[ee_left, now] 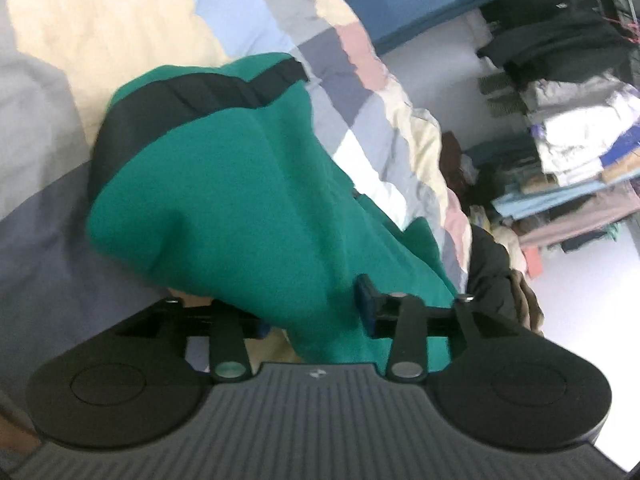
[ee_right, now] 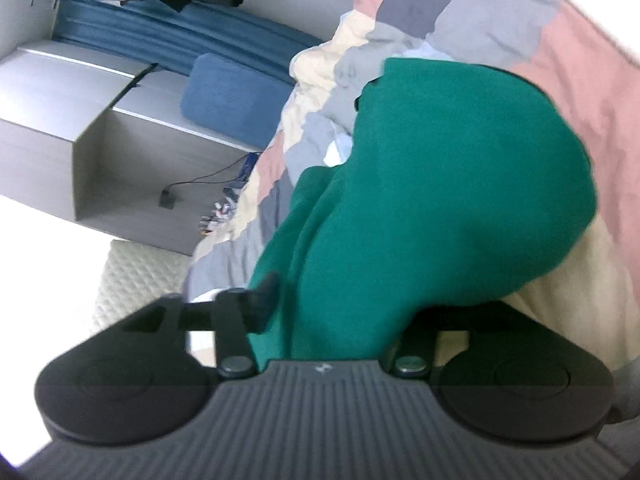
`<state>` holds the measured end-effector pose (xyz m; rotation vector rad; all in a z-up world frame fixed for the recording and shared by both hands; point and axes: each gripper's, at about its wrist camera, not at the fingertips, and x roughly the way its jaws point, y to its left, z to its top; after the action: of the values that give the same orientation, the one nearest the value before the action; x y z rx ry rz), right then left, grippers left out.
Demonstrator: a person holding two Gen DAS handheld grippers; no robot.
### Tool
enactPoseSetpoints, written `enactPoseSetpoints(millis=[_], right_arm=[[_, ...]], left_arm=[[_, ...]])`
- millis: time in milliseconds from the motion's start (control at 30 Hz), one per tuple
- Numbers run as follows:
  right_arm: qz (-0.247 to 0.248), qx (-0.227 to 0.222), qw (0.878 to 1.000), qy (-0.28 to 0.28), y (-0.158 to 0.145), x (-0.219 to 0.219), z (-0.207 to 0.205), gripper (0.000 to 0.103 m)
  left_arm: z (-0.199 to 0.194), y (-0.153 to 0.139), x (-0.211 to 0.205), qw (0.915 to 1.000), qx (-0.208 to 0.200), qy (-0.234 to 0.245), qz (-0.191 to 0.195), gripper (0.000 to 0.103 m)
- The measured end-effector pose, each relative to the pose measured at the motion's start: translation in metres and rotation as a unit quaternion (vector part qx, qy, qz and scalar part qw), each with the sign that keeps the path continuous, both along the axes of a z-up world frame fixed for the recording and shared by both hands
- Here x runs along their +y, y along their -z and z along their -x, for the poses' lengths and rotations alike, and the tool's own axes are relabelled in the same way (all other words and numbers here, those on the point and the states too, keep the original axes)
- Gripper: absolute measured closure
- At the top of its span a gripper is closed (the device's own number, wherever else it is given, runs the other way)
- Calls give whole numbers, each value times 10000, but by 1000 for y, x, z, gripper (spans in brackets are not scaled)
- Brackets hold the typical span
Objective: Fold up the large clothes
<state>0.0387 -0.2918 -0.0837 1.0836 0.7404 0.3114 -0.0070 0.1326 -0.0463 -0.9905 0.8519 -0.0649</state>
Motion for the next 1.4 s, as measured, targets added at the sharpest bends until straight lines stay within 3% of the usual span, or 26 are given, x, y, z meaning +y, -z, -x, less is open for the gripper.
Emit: enactPoseSetpoints(millis=[233, 333, 467, 600, 700, 833, 933, 1067, 1200, 1333, 1400], right_arm=[[-16, -336, 9993, -148, -14, 3, 8, 34], [67, -543, 9983, -185, -24, 3, 6, 34], [559, -955, 9934, -306, -44, 14, -13, 34], [1043, -1196, 9867, -342, -58, 27, -43, 34], [1675, -1261, 9770, -398, -64, 40, -68, 34], [2125, -1414, 9656, -502, -63, 51, -99, 35], [2664, -1751, 9471, -375, -63, 57, -115, 35], [3028, -1775, 9354, -415, -51, 61, -145, 36], [3317, -1689, 9265, -557, -27, 68, -170, 38], [3838, -1548, 9058, -911, 2, 87, -195, 38], [3773, -1529, 9085, -946, 12, 87, -203, 37]], left_arm=[[-7, -11, 4, 9989, -450, 96, 22, 51], [-16, -24, 3, 9969, -751, 167, -184, 51], [-37, -43, -1, 9920, -1069, 322, -592, 49], [-72, -55, -8, 9832, -1322, 493, -1162, 47], [-97, -58, -12, 9739, -1522, 546, -1590, 47], [-126, -56, -15, 9597, -1840, 360, -2095, 42], [-145, -49, -15, 9511, -2022, 287, -2318, 39], [-178, -32, -16, 9417, -1873, 188, -2787, 38], [-209, -8, -7, 9491, -1567, 91, -2730, 38], [-240, 16, 0, 9495, -1309, 183, -2844, 37], [-253, 30, 3, 9508, -1156, 248, -2862, 36]])
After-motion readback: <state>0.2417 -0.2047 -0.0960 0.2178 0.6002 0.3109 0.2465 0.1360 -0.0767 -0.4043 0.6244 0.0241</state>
